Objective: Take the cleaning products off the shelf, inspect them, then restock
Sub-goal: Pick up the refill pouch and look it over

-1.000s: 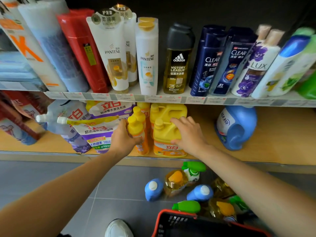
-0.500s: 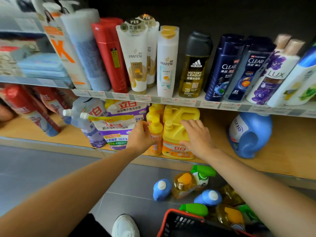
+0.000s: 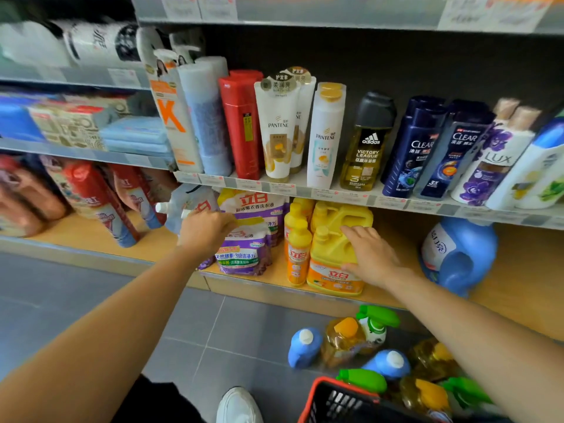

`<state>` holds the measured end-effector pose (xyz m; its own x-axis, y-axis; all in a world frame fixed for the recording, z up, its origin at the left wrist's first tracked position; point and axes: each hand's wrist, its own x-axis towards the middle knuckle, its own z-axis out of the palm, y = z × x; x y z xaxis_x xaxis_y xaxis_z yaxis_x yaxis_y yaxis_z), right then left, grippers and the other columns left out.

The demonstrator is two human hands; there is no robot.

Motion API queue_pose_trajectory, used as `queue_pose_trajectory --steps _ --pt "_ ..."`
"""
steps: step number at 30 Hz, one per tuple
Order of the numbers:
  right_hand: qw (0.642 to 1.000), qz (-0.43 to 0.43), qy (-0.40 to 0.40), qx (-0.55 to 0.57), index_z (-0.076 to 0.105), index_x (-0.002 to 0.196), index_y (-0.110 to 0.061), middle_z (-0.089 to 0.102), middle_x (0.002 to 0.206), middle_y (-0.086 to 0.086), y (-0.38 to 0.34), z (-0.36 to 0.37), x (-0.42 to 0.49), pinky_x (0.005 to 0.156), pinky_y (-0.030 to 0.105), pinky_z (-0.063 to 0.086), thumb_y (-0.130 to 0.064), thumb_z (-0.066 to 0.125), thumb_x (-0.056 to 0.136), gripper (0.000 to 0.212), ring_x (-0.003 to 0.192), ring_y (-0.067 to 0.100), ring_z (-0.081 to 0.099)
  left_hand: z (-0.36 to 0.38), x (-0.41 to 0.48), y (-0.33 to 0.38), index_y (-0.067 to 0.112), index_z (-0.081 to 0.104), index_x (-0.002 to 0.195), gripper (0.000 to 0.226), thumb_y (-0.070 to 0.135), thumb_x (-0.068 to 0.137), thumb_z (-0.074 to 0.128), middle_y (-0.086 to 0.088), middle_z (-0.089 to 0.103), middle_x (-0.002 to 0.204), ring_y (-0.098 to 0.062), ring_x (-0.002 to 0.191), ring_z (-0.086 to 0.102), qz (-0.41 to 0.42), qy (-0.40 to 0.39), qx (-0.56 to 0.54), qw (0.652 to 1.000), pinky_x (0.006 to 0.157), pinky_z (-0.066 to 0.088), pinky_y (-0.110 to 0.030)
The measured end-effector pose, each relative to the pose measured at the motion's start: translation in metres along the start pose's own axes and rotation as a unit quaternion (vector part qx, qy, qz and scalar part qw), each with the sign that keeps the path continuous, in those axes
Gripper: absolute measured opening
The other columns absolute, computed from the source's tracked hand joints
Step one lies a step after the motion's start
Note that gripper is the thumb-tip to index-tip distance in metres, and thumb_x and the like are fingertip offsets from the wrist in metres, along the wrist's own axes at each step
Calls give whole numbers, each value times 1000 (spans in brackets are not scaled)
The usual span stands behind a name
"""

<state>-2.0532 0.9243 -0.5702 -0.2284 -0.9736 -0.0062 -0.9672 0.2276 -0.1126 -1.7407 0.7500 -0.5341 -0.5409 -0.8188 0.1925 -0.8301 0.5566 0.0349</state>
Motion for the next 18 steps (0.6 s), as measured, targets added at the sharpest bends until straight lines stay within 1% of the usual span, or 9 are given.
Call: queue_pose_trajectory --steps 2,4,6,8,10,12,14,16,18 --pt "999 0 -38 18 18 158 -27 33 157 -2 2 -7 2 113 44 38 -46 80 80 102 143 24 30 -1 1 0 23 75 109 28 41 102 55 -10 75 95 -37 88 68 -1 12 -11 1000 67 49 -39" --pt "995 -1 -75 60 17 159 -28 27 162 -2 7 -13 5 117 43 33 -44 83 77 107 147 24 25 -6 3 2 22 75 103 28 41 102 55 -9 75 91 -36 85 68 2 13 -7 1000 63 46 -38" --pt "987 -2 -101 124 18 160 -26 24 165 1 12 -20 6 121 40 26 -38 87 74 111 150 25 21 -12 4 2 21 73 98 30 43 102 54 -7 74 92 -35 85 67 10 4 4 1000 64 46 -38" --pt "976 0 -106 192 20 160 -22 23 165 5 14 -28 4 122 38 23 -30 89 73 111 151 25 22 -23 1 5 22 74 98 31 45 102 53 -5 74 95 -34 87 67 17 -11 10 1000 67 48 -38" --pt "971 -4 -79 226 26 158 -19 27 164 6 8 -38 -1 122 37 25 -26 89 75 105 150 25 26 -42 -4 11 21 74 97 31 45 101 54 -5 74 94 -34 87 66 18 -11 1 1000 66 48 -38" --pt "969 -25 -13 246 38 153 -17 38 159 5 -6 -50 -8 120 36 28 -28 88 76 93 147 22 33 -65 -9 20 22 75 93 27 42 100 57 -2 74 90 -31 85 65 40 6 -19 999 64 48 -39" --pt "953 -51 39 297 49 146 -19 49 151 2 -28 -64 -20 114 32 35 -32 87 76 81 140 18 43 -91 -18 31 25 77 91 23 38 99 61 0 74 87 -29 82 66 71 35 -38 996 61 48 -38" --pt "926 -75 40 368 51 144 -21 55 145 -2 -50 -79 -35 106 27 39 -33 87 76 78 133 14 49 -114 -29 45 24 78 92 19 36 97 64 1 74 83 -26 78 66 107 66 -63 990 56 39 -31" --pt "898 -90 17 430 49 146 -23 55 144 -2 -66 -92 -51 102 25 41 -31 85 78 76 129 10 51 -133 -44 63 22 76 86 18 34 96 67 10 66 70 -16 67 63 134 93 -105 981 52 30 -24"
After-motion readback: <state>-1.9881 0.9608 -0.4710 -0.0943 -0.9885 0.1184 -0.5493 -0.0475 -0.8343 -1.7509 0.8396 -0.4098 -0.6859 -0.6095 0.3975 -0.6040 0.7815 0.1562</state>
